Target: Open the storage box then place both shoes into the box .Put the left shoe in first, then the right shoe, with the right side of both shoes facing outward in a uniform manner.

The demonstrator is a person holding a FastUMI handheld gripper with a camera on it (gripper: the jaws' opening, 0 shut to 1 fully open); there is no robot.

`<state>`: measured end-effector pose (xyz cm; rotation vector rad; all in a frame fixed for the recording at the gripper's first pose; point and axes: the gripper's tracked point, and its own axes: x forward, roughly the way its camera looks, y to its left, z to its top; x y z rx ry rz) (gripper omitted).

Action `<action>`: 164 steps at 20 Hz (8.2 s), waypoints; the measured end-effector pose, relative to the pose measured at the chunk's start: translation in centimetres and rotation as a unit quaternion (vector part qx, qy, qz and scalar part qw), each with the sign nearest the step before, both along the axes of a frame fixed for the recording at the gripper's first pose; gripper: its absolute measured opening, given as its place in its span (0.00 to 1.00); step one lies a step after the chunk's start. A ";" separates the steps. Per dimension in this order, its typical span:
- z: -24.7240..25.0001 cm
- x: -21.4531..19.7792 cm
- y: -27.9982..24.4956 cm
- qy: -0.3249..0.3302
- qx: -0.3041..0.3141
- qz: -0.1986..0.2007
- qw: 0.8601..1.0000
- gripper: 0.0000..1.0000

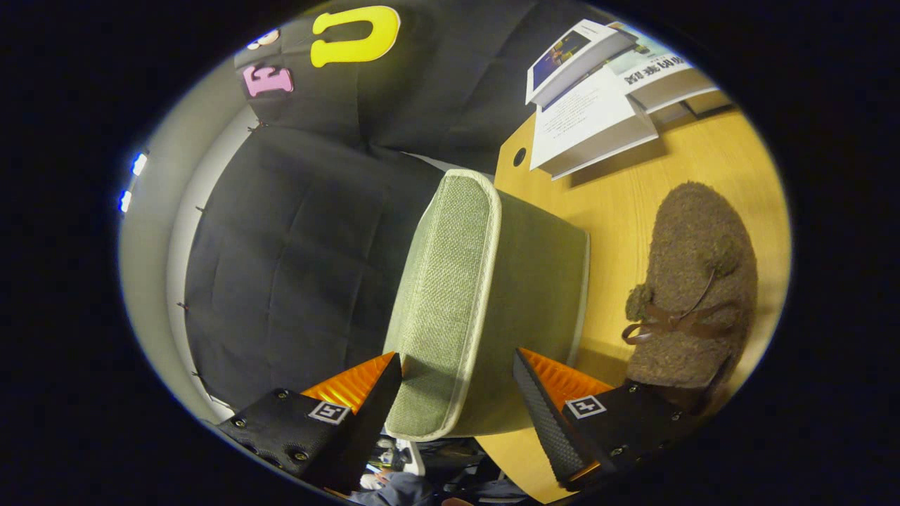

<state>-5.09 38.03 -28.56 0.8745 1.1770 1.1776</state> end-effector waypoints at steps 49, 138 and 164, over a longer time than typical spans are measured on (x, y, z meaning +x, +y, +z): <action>19.1 -4.6 21.8 -0.124 -0.003 0.111 0.986 0.10; 2.0 7.3 -8.8 -0.232 -0.449 -0.064 0.861 0.00; 4.2 3.5 14.3 -0.287 -0.408 0.077 0.863 0.00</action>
